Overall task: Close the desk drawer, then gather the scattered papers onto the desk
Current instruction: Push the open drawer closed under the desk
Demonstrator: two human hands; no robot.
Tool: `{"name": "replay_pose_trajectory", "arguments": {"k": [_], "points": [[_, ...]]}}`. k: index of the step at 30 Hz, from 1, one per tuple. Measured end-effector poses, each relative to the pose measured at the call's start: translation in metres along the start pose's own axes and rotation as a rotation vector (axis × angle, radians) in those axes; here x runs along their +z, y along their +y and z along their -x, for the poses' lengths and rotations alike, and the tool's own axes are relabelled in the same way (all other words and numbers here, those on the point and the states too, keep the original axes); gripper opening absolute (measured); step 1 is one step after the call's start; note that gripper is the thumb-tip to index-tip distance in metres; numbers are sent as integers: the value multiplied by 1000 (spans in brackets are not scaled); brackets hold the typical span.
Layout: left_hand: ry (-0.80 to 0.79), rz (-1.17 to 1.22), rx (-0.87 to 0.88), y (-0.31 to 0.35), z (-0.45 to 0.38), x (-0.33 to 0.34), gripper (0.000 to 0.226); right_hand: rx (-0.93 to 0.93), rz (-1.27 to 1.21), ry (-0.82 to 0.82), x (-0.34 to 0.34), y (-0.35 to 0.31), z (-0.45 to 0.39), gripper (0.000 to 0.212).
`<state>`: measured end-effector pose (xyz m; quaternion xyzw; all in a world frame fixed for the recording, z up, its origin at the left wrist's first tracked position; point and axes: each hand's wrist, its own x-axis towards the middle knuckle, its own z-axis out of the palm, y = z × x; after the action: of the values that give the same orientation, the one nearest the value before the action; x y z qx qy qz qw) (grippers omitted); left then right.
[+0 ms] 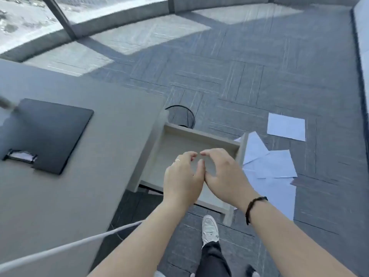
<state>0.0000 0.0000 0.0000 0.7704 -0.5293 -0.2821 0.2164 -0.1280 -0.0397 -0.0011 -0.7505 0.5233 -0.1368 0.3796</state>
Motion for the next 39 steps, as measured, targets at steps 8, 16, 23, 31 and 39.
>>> {"name": "replay_pose_trajectory", "arguments": {"k": [8,16,23,31,39], "points": [[-304,-114,104,26,-12,146,42,714,-444,204,0,157,13,41],[-386,-291,205,12,-29,186,38,827,-765,-2,36,202,-2,27],[-328,-265,182,8,-39,179,30,899,-756,140,53,203,-8,26],[-307,-388,175,-12,-46,160,25,857,-866,131,73,182,-23,22],[-121,-482,65,-73,-52,89,44,819,-872,94,107,155,-52,27]]}}
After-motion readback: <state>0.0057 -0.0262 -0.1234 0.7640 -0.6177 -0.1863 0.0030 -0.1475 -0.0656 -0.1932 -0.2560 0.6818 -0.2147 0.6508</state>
